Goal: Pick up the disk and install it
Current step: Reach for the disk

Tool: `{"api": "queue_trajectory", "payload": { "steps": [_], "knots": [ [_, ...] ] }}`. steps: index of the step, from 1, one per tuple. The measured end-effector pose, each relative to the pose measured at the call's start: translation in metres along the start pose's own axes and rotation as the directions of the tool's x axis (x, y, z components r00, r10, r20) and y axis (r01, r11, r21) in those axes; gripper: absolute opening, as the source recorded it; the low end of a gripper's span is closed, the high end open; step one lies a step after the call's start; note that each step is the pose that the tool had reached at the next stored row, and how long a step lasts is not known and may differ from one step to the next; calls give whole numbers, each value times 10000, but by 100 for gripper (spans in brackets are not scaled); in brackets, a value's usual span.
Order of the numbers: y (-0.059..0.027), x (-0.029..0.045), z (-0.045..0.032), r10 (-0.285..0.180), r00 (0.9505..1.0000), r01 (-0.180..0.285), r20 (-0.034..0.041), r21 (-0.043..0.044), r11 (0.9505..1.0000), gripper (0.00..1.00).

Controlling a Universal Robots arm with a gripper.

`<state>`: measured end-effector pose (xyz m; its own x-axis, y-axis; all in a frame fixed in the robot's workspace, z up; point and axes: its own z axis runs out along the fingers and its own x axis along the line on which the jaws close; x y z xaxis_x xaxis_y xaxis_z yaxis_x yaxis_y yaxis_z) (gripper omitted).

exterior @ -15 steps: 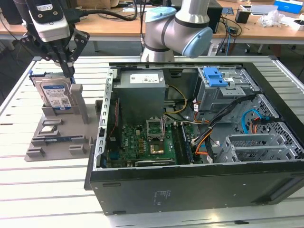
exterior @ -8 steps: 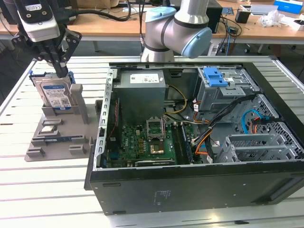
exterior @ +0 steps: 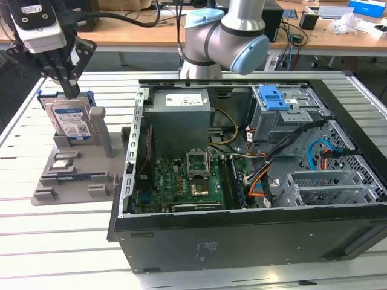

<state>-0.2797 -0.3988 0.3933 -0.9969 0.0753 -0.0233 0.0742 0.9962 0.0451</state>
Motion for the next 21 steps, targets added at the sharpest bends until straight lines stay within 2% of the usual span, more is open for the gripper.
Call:
{"api": "queue_trajectory", "payload": {
  "steps": [9,21],
  "knots": [
    [32,116,4,-1,10000,1,0,0,10000,10],
    [68,343,6,0,10000,0,0,0,10000,10]
  ]
}}
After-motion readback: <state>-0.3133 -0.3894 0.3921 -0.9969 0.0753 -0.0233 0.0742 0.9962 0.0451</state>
